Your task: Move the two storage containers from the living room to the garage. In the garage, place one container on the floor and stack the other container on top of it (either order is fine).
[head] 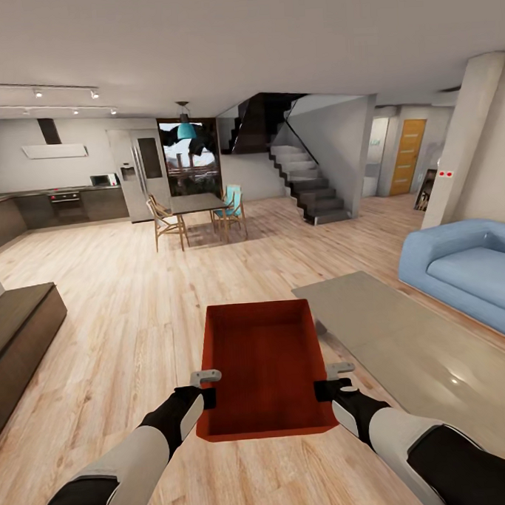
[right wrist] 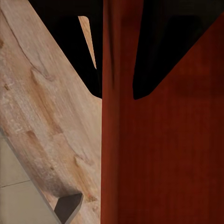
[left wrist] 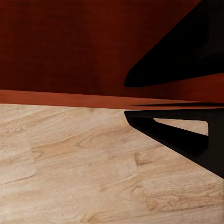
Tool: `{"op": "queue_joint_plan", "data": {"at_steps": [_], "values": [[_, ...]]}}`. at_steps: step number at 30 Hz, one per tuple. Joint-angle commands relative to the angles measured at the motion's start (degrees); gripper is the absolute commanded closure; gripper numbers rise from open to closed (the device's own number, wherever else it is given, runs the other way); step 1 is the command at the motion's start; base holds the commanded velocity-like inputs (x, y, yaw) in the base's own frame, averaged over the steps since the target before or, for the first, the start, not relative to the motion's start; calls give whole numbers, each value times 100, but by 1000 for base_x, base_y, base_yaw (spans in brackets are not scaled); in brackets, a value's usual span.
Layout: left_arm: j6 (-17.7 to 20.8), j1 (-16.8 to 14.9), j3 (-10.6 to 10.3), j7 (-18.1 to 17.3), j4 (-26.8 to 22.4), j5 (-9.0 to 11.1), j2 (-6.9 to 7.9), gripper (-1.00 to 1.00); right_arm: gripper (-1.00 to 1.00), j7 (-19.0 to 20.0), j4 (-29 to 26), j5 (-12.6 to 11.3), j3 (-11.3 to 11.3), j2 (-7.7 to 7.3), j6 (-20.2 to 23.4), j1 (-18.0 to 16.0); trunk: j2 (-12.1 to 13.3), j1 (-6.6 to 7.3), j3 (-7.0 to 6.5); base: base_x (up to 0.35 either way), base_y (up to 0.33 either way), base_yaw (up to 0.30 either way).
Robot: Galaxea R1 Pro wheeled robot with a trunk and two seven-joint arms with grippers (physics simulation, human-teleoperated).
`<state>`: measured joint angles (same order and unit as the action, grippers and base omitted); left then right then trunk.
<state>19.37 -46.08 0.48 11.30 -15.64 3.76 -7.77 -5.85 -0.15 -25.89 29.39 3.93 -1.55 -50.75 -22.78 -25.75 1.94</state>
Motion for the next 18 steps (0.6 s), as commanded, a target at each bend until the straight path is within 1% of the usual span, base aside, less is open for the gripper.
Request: {"op": "queue_joint_plan", "data": {"at_steps": [1,3,6,18], "values": [[49,-4,14,109,-24,-162,3,100,100,-57,24,-100,14,-15,-29,-6,-14,-4,13,23,0,0],[49,-3,14,106,-20,-158,3,100,100,-57,24,-100,14,-17,-33,-8,-14,-4,13,113,0,0],[49,-3,14,108,-19,-161,3,100,100,-57,24,-100,14,-20,-32,-7,-14,-4,13,244,0,0],[56,-4,14,104,-18,-157,8,100,100,-57,24,-98,15,-21,-38,-8,-14,-4,13,317,0,0]]}}
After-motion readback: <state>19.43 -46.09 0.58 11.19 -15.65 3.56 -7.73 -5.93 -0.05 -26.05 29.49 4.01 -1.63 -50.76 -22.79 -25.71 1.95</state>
